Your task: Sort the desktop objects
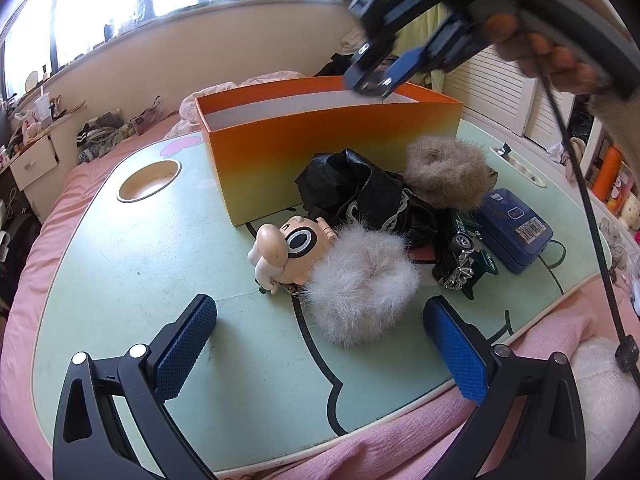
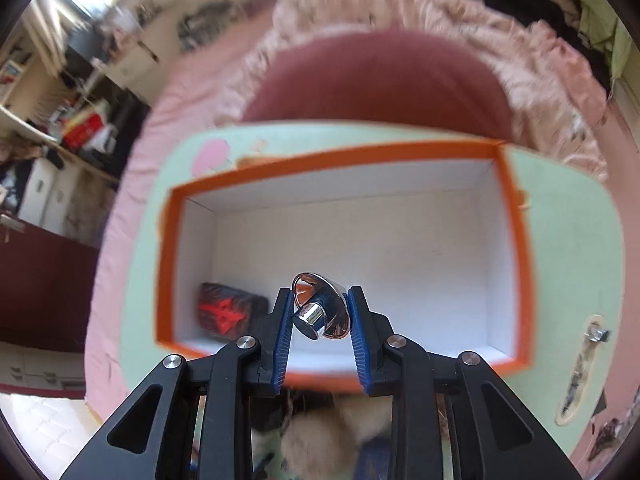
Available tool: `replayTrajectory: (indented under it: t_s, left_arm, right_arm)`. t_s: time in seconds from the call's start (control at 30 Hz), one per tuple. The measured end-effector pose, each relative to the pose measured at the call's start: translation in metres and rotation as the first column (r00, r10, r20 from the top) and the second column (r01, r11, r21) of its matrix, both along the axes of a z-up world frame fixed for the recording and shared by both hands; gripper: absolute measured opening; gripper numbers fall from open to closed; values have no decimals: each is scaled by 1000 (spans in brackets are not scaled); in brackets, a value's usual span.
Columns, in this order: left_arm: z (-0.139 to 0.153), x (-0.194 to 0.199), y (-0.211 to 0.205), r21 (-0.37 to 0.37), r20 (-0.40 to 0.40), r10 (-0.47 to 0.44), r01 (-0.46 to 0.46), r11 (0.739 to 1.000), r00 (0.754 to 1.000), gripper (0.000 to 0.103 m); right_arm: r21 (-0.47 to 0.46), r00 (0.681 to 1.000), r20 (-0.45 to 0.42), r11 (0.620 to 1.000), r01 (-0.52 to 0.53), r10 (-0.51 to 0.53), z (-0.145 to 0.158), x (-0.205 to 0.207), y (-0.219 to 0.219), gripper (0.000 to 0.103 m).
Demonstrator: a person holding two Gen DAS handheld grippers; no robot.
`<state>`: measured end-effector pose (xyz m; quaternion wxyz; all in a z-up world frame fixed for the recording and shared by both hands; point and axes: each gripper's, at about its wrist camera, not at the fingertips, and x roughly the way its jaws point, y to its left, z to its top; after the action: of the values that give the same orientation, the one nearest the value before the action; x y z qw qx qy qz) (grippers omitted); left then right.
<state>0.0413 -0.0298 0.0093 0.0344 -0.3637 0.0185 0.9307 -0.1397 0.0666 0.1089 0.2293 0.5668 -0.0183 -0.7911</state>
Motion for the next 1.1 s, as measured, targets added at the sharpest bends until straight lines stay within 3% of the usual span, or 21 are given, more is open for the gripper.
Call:
replayTrajectory:
  t_s: [0.13, 0.27, 0.37, 0.43, 0.47, 0.5, 0.63, 0.73, 0.83, 0.9, 1.0, 1.1]
  left_arm:
    - [0, 0, 0, 0, 0, 0, 0, 1000, 1000, 103]
    - [0, 0, 0, 0, 0, 0, 0, 1000, 1000, 103]
    - [0, 0, 0, 0, 0, -1, 1, 1000, 1000, 103]
    - [0, 0, 0, 1, 0, -1, 1, 1000, 1000, 103]
    - [0, 0, 0, 1, 0, -1, 1, 1000, 1000, 103]
    - [0, 0, 0, 0, 0, -1, 1, 1000, 1000, 103]
    - [0, 0, 0, 0, 0, -1, 1, 1000, 1000, 103]
    - [0, 0, 0, 0, 0, -1, 1, 1000, 1000, 103]
    - [0, -1, 0, 0, 0, -1, 1, 1000, 1000, 103]
    - [0, 0, 0, 0, 0, -1, 1, 1000, 1000, 103]
    - [0, 0, 0, 0, 0, -2, 2, 1000, 1000, 103]
    - [0, 0, 1, -1, 1, -1, 1, 1000, 1000, 103]
  right_arm:
    - [-71, 996, -85, 997, -32, 26, 10, 46, 35, 26]
    - [-91, 998, -67, 996, -24, 18, -23, 76, 52, 26]
    - [-93, 998, -61, 995, -20, 15, -47, 86, 39, 27]
    - [-92, 990, -135, 996, 18, -31, -51, 87, 38, 40]
    - [-95, 981, -186, 995, 37, -54, -52, 91, 37, 53]
    - [-102, 974, -222, 994, 33, -55, -54, 95, 33, 59]
    - [-176, 958, -285, 984, -13, -39, -60, 108, 29, 63]
    - [-236, 905, -409, 972, 14, -113, -47, 132, 44, 64]
    - [-203, 876, -477, 979, -32, -70, -42, 160, 56, 75]
    - [-120, 867, -497, 992, -29, -35, -50, 179, 64, 85]
    - [-16, 877, -481, 1000, 6, -13, -76, 192, 78, 85]
    - [-30, 899, -436, 999, 23, -34, -103, 194, 83, 85]
